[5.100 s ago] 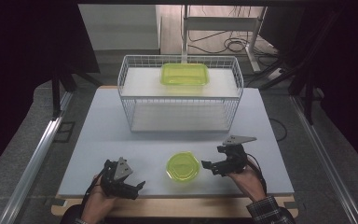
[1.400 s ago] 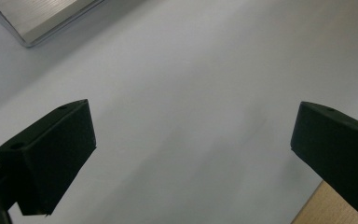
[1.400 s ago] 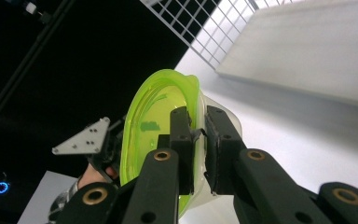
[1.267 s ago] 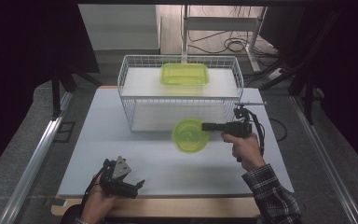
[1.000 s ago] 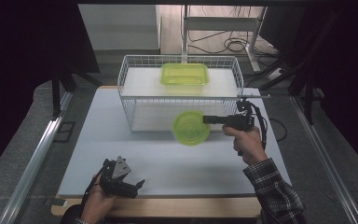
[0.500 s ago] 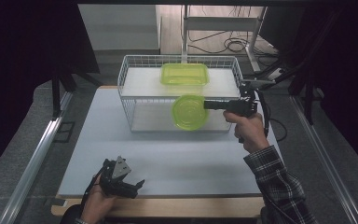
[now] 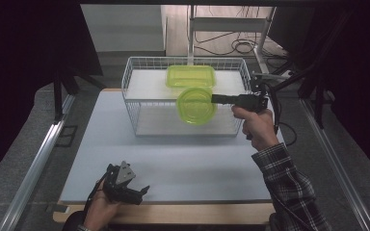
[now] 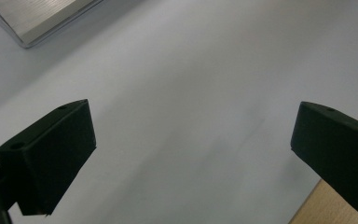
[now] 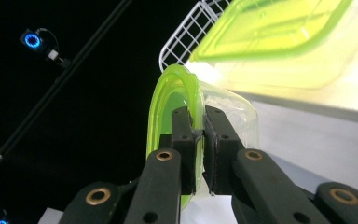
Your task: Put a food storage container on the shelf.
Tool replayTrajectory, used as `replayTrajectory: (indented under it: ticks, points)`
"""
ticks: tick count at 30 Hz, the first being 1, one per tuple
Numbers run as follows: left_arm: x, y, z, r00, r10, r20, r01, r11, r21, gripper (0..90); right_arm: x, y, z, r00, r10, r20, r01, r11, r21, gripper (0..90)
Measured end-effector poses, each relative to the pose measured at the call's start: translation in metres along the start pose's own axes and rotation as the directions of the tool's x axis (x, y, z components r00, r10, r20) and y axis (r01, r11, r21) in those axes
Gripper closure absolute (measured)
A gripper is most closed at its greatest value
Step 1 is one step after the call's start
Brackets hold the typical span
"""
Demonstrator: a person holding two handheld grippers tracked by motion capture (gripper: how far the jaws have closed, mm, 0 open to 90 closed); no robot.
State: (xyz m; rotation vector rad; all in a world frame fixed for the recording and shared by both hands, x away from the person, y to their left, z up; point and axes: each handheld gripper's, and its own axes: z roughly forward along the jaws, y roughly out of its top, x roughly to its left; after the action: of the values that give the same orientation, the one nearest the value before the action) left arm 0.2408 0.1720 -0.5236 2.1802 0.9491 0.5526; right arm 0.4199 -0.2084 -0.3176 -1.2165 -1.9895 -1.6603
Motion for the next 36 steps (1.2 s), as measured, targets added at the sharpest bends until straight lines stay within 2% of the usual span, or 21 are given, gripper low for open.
replayTrajectory:
  ticks: [4,11,16,20,27,36]
  points:
    - [0.000,0.000,0.000,1.0000,-0.003,0.002,0.003,1.0000,-0.003,0.0,0.003,0.009,-0.002,0.9996,0.022,-0.016,-0.022,1.000,-0.021,83.4]
    - [0.000,0.000,0.000,1.0000,-0.004,0.003,0.004,1.0000,-0.003,0.0,0.011,0.026,-0.002,0.9989,0.034,-0.032,-0.036,0.998,-0.061,83.4]
    - [0.000,0.000,-0.001,1.0000,-0.003,0.003,0.003,1.0000,-0.004,0.0,0.017,0.043,0.000,0.9997,0.022,-0.012,-0.023,0.995,-0.092,83.4]
    - [0.001,0.000,-0.002,1.0000,-0.005,0.002,0.005,1.0000,-0.009,0.0,0.019,0.056,0.006,0.9996,0.018,0.022,-0.015,0.994,-0.111,83.4]
    - [0.002,0.000,-0.003,1.0000,-0.007,-0.001,0.007,0.9998,-0.017,0.0,0.012,0.076,0.019,0.9968,0.049,0.064,-0.039,0.989,-0.144,83.3]
    - [0.003,0.000,-0.004,1.0000,-0.002,0.001,0.002,0.9999,-0.014,0.0,-0.003,0.090,0.038,0.9912,0.086,0.100,-0.070,0.985,-0.158,83.2]
